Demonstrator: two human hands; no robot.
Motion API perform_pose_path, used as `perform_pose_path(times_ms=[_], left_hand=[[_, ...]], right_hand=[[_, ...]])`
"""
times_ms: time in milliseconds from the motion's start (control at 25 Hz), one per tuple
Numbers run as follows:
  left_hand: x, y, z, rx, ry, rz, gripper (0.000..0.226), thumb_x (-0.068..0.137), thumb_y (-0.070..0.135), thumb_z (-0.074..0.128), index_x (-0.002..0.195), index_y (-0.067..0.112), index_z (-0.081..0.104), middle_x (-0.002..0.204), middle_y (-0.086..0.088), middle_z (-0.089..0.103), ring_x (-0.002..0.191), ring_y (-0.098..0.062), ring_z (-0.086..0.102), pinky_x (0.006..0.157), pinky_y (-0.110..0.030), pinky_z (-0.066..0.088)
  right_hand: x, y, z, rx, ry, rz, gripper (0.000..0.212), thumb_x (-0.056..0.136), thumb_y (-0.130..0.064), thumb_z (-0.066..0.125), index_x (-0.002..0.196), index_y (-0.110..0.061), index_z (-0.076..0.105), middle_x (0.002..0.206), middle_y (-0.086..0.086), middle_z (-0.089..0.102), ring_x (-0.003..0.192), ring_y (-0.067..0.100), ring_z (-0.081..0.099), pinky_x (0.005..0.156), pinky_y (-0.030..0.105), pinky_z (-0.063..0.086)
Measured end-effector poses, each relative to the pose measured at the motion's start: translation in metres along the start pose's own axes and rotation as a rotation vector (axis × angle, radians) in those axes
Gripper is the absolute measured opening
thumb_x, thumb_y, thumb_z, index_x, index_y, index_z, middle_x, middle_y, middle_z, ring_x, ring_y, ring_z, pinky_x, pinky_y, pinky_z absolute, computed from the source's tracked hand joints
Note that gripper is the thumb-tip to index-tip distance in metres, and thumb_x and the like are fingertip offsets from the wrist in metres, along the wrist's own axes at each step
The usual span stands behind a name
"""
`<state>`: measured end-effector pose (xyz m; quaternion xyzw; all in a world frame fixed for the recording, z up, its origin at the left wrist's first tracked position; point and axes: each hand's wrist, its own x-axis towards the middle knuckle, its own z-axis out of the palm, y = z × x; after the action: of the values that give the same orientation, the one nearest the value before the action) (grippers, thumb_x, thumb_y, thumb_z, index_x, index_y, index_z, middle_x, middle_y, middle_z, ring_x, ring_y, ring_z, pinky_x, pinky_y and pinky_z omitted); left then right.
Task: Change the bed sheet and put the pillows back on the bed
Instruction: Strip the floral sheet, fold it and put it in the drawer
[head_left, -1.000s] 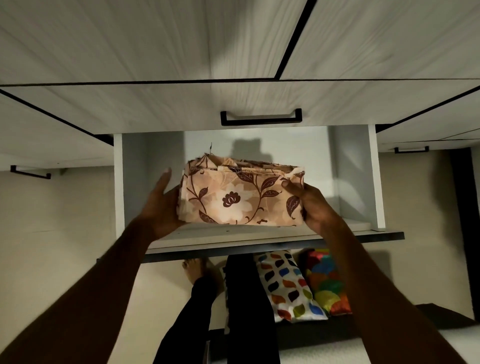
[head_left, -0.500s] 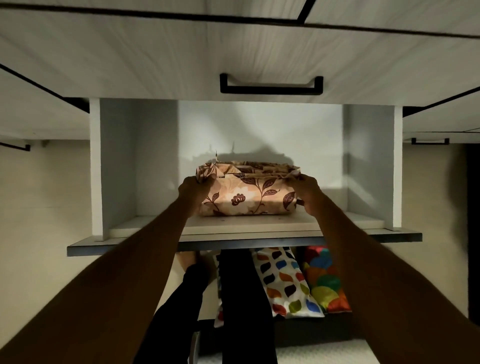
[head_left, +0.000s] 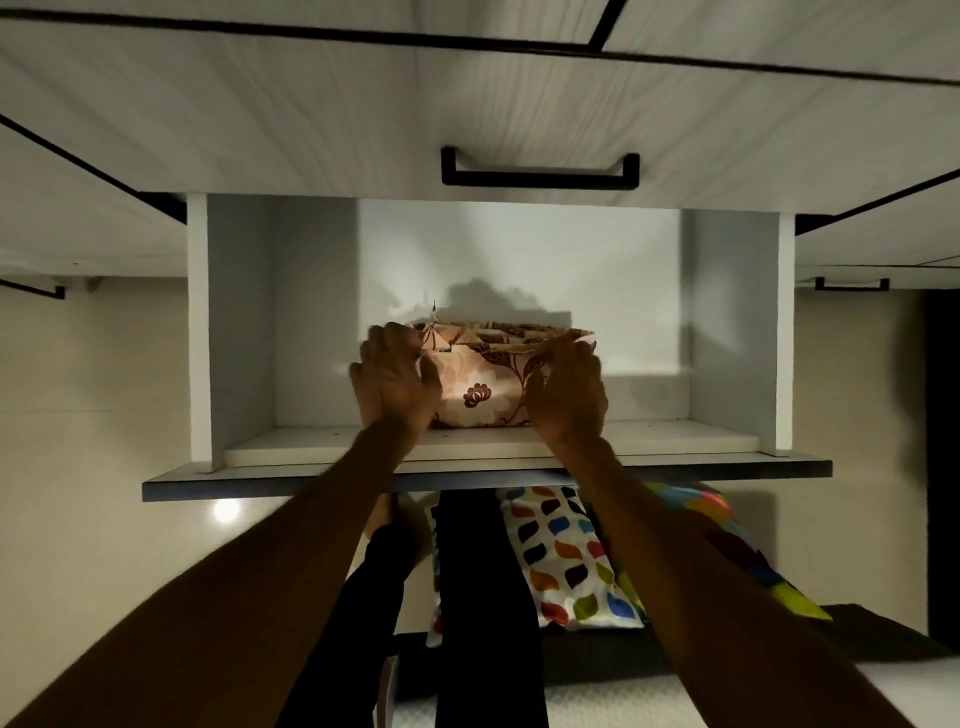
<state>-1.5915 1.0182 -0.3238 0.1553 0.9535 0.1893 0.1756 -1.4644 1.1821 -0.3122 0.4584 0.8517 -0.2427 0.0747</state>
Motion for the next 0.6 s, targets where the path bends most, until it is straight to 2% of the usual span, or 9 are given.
perform_pose_path(times_ms=[40, 80, 120, 200, 280, 400, 480, 520, 600], left_hand=[[-0.008, 0.009, -0.002, -0.01, -0.073, 0.136, 0.026, 0.092, 0.035, 0.06, 0.116, 0.023, 0.057, 0.126, -0.004, 0.051, 0.118, -0.024, 0.053, 0.09, -0.043, 0.05], [-0.013, 0.017, 0.002, 0.002, -0.22, 0.215, 0.03, 0.091, 0.035, 0.063, 0.12, 0.027, 0.059, 0.133, -0.003, 0.048, 0.126, -0.024, 0.048, 0.093, -0.043, 0.05], [-0.019, 0.023, 0.007, 0.05, -0.376, 0.246, 0.042, 0.091, 0.038, 0.066, 0.131, 0.03, 0.056, 0.143, -0.003, 0.041, 0.135, -0.026, 0.042, 0.097, -0.043, 0.05], [-0.021, 0.026, 0.021, 0.125, -0.585, 0.173, 0.072, 0.093, 0.044, 0.066, 0.155, 0.034, 0.034, 0.161, -0.004, 0.021, 0.151, -0.033, 0.02, 0.109, -0.052, 0.045], [-0.017, 0.023, 0.032, 0.115, -0.68, 0.072, 0.089, 0.093, 0.048, 0.065, 0.164, 0.036, 0.012, 0.17, -0.001, 0.002, 0.158, -0.036, -0.001, 0.119, -0.06, 0.032], [-0.01, 0.012, 0.04, 0.118, -0.709, 0.107, 0.09, 0.095, 0.05, 0.061, 0.165, 0.036, 0.005, 0.172, 0.001, -0.003, 0.159, -0.035, -0.004, 0.123, -0.06, 0.026], [-0.011, 0.008, 0.032, 0.103, -0.706, 0.149, 0.082, 0.097, 0.045, 0.061, 0.164, 0.035, 0.015, 0.172, 0.0, 0.006, 0.159, -0.034, 0.005, 0.122, -0.06, 0.028], [-0.013, 0.007, 0.023, 0.092, -0.707, 0.162, 0.074, 0.099, 0.043, 0.061, 0.162, 0.032, 0.024, 0.17, -0.004, 0.016, 0.157, -0.034, 0.015, 0.121, -0.058, 0.031], [-0.021, 0.001, -0.002, 0.039, -0.703, 0.188, 0.057, 0.101, 0.042, 0.059, 0.153, 0.023, 0.044, 0.159, -0.008, 0.041, 0.144, -0.03, 0.041, 0.113, -0.05, 0.042]], right_hand=[[-0.007, -0.003, 0.002, -0.019, -0.107, -0.018, 0.049, 0.091, -0.023, 0.067, 0.137, -0.024, 0.049, 0.142, 0.007, 0.05, 0.127, 0.03, 0.051, 0.091, 0.045, 0.055], [-0.011, -0.004, 0.004, -0.062, -0.208, -0.022, 0.059, 0.089, -0.027, 0.068, 0.143, -0.027, 0.044, 0.149, 0.008, 0.043, 0.132, 0.034, 0.047, 0.096, 0.049, 0.054], [-0.011, -0.001, 0.006, -0.103, -0.292, -0.02, 0.072, 0.087, -0.032, 0.069, 0.15, -0.032, 0.034, 0.157, 0.008, 0.034, 0.138, 0.038, 0.041, 0.101, 0.054, 0.051], [-0.005, 0.006, 0.01, -0.147, -0.436, -0.003, 0.089, 0.086, -0.038, 0.068, 0.158, -0.04, 0.015, 0.169, 0.005, 0.011, 0.151, 0.041, 0.021, 0.112, 0.063, 0.042], [0.003, 0.013, 0.015, -0.186, -0.578, -0.013, 0.098, 0.087, -0.041, 0.062, 0.162, -0.046, 0.0, 0.173, 0.002, -0.012, 0.157, 0.043, 0.001, 0.12, 0.066, 0.029], [0.012, 0.019, 0.021, -0.204, -0.694, -0.006, 0.103, 0.089, -0.043, 0.061, 0.162, -0.046, -0.012, 0.171, 0.002, -0.026, 0.157, 0.044, -0.015, 0.125, 0.066, 0.013], [0.009, 0.017, 0.015, -0.177, -0.664, -0.002, 0.099, 0.092, -0.038, 0.063, 0.163, -0.045, -0.006, 0.173, 0.002, -0.019, 0.158, 0.043, -0.008, 0.124, 0.065, 0.019], [0.005, 0.015, 0.01, -0.161, -0.622, -0.019, 0.093, 0.093, -0.038, 0.063, 0.164, -0.042, 0.004, 0.174, 0.002, -0.007, 0.158, 0.042, 0.003, 0.122, 0.063, 0.027], [-0.008, 0.008, -0.008, -0.082, -0.518, -0.053, 0.067, 0.097, -0.037, 0.061, 0.158, -0.031, 0.033, 0.167, 0.008, 0.029, 0.149, 0.038, 0.033, 0.113, 0.055, 0.043]])
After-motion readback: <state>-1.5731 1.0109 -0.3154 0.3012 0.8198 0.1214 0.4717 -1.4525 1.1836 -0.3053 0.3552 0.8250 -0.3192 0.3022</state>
